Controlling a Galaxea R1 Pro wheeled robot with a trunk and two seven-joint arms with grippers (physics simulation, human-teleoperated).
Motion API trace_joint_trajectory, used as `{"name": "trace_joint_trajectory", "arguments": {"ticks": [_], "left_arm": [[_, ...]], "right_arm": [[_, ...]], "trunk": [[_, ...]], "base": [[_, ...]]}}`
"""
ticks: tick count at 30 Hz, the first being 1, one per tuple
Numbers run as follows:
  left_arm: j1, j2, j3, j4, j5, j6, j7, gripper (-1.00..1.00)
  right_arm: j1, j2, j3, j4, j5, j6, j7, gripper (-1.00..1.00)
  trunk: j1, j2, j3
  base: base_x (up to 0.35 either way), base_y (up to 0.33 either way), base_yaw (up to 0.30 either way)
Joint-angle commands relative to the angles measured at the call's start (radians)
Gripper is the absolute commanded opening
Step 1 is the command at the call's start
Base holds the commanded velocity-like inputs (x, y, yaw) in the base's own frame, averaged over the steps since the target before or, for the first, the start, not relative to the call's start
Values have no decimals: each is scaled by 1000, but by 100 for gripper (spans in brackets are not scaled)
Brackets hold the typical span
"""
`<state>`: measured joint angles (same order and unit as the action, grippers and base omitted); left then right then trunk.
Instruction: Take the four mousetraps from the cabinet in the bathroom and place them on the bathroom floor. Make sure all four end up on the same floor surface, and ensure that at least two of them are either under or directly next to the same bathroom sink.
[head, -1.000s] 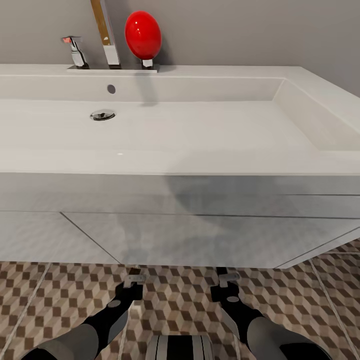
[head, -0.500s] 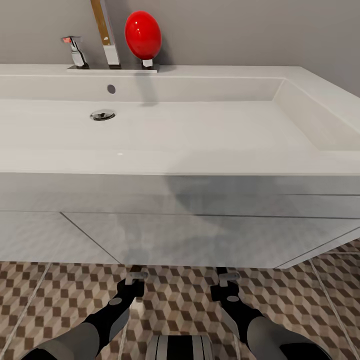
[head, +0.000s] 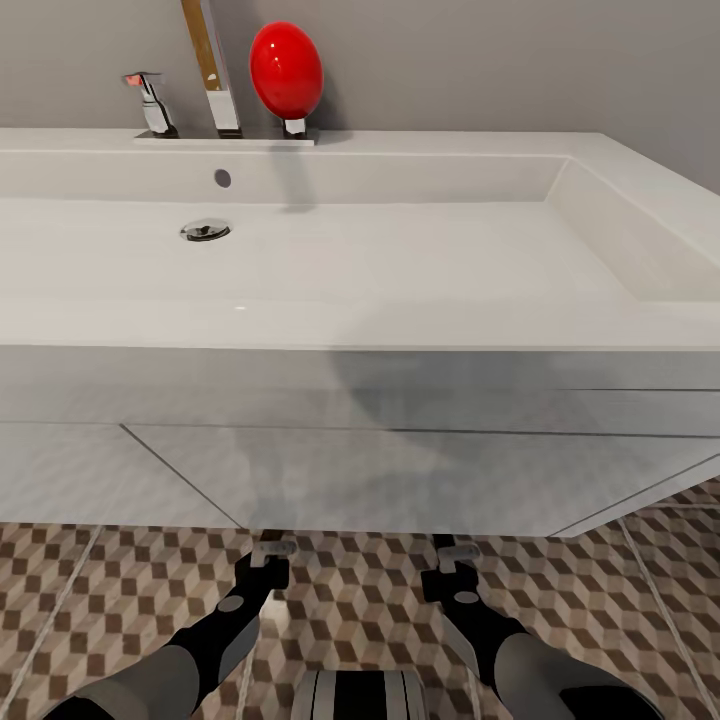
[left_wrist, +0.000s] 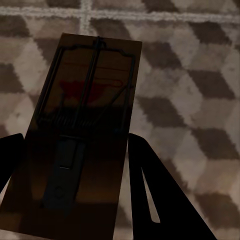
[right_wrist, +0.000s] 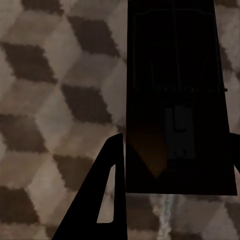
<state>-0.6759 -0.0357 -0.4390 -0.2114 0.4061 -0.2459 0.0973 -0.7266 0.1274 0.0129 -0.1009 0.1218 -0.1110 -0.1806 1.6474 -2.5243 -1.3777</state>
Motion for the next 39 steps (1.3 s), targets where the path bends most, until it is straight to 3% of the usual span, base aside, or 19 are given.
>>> {"name": "trace_joint_trajectory", "arguments": {"ticks": [1, 27, 34, 39], "left_arm": [[-1, 0, -10, 1, 1, -3, 11, -100], [-1, 0, -22, -4, -3, 4, 23, -100], [-1, 0, -25, -3, -3, 5, 23, -100], [-1, 0, -28, -3, -3, 4, 23, -100]], "right_arm": [[-1, 0, 1, 1, 9, -1, -5, -100], [-1, 0, -1, 1, 12, 1, -5, -100], [-1, 0, -1, 1, 11, 1, -6, -100], [-1, 0, -1, 1, 10, 1, -5, -100]], "trunk": [[0, 0, -1], [0, 0, -1], [3, -2, -28], [3, -2, -28]], "base": [[0, 0, 0], [0, 0, 0], [0, 0, 0], [0, 0, 0]]}}
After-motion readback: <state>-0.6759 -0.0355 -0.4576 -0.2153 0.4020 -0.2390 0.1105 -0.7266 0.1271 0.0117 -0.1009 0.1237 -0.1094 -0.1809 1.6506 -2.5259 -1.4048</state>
